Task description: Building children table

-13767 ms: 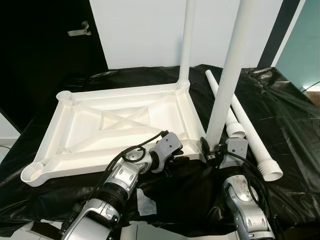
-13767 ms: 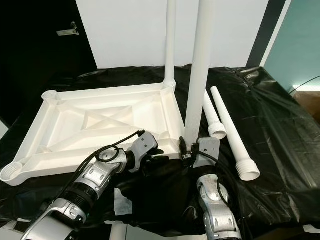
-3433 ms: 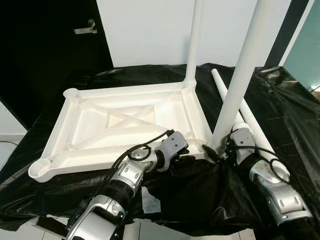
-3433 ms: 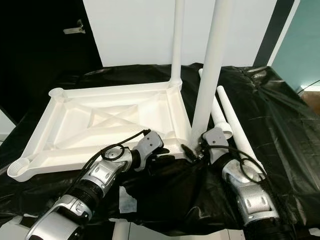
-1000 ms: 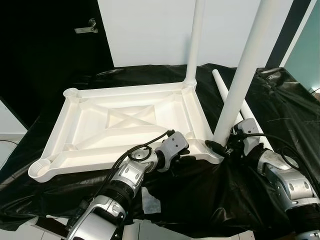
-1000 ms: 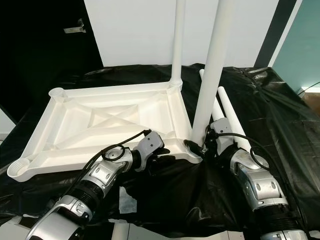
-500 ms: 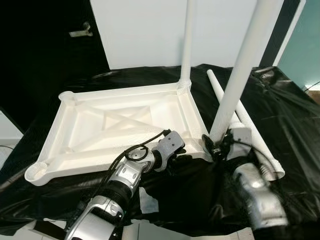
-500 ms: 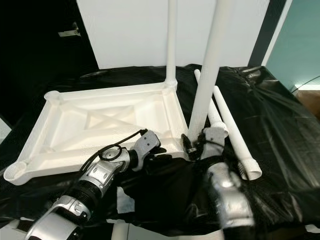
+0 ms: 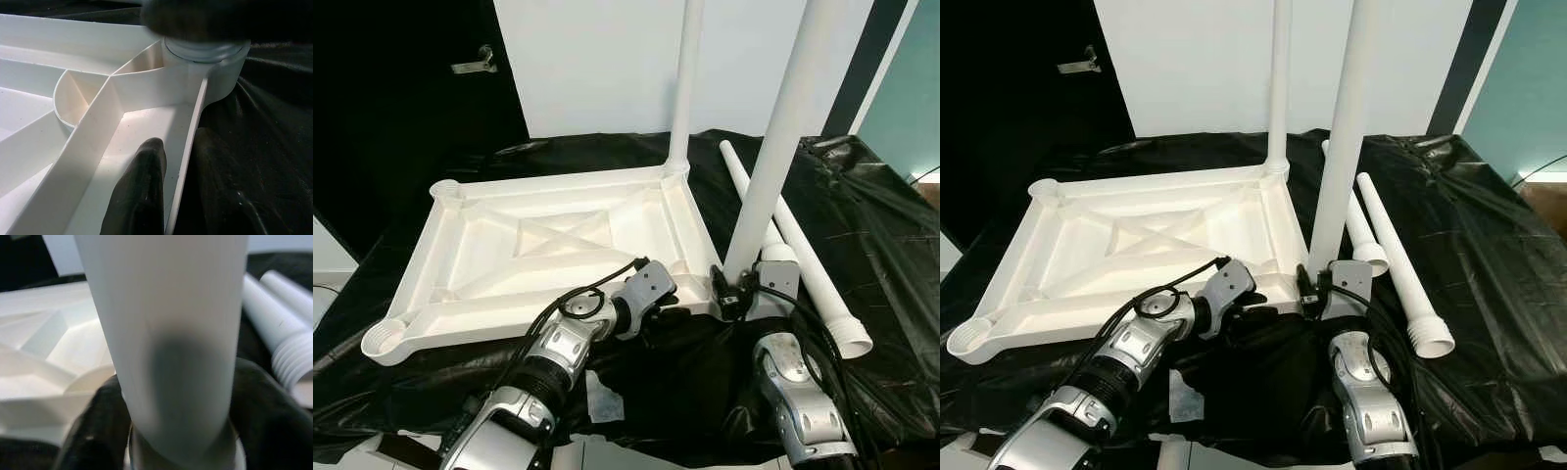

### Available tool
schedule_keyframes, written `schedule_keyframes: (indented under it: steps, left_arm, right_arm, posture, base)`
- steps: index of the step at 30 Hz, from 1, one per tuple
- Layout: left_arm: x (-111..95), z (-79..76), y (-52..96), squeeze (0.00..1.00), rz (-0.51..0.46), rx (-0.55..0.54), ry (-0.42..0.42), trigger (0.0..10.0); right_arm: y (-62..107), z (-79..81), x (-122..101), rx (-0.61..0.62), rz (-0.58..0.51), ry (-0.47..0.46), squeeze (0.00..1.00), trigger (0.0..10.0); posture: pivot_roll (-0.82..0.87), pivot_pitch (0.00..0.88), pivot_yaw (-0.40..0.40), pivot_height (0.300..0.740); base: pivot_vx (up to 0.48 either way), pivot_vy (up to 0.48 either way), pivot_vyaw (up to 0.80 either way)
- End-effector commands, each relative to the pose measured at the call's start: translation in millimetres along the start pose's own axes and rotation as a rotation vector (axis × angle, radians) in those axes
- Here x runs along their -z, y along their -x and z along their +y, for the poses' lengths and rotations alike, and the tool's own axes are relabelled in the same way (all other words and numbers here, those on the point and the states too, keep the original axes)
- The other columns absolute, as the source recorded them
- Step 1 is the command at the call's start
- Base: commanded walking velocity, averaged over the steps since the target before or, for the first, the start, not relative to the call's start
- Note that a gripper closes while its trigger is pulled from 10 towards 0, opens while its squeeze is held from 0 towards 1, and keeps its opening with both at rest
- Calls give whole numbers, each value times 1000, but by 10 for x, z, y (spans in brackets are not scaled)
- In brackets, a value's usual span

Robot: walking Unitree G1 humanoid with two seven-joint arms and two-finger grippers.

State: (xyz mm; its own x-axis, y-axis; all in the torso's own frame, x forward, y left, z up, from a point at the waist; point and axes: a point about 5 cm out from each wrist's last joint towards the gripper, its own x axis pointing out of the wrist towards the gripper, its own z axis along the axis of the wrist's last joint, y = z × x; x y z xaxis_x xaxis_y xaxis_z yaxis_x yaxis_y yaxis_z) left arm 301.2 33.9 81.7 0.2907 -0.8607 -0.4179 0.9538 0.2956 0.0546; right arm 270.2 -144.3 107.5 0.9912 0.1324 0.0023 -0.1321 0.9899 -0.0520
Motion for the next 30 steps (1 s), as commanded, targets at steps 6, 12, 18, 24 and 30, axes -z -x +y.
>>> schedule_keyframes:
  steps: [6, 12, 18, 24, 30]
  left_arm:
    - [469, -282, -61, 0, 180, 137, 107, 10000]
    - [427, -274, -90, 0, 168, 132, 107, 10000]
    - [465, -292, -71, 0, 169, 126, 118, 10000]
    - [477, -284, -63, 0, 170, 119, 124, 10000]
    - [477, -275, -55, 0, 172, 120, 121, 10000]
  right_arm:
    - [11, 62, -79, -339, -17, -29, 0, 10000]
    - [-70, -56, -187, -480, -22, 45, 0, 10000]
    - [-69, -83, -183, -577, 34, 67, 0, 3373]
    - [54, -33, -96, -742, 130, 49, 0, 0]
    - [9, 30, -28, -680, 150, -29, 0, 0]
  posture:
    - [-89, 0, 9, 740]
    - [-82, 0, 0, 740]
    - [-81, 0, -2, 740]
    - [-73, 0, -5, 740]
    - [-73, 0, 4, 740]
  base:
    - [0, 0, 0]
    - [0, 0, 0]
    - [0, 0, 0]
    - [0, 0, 0]
    - [0, 0, 0]
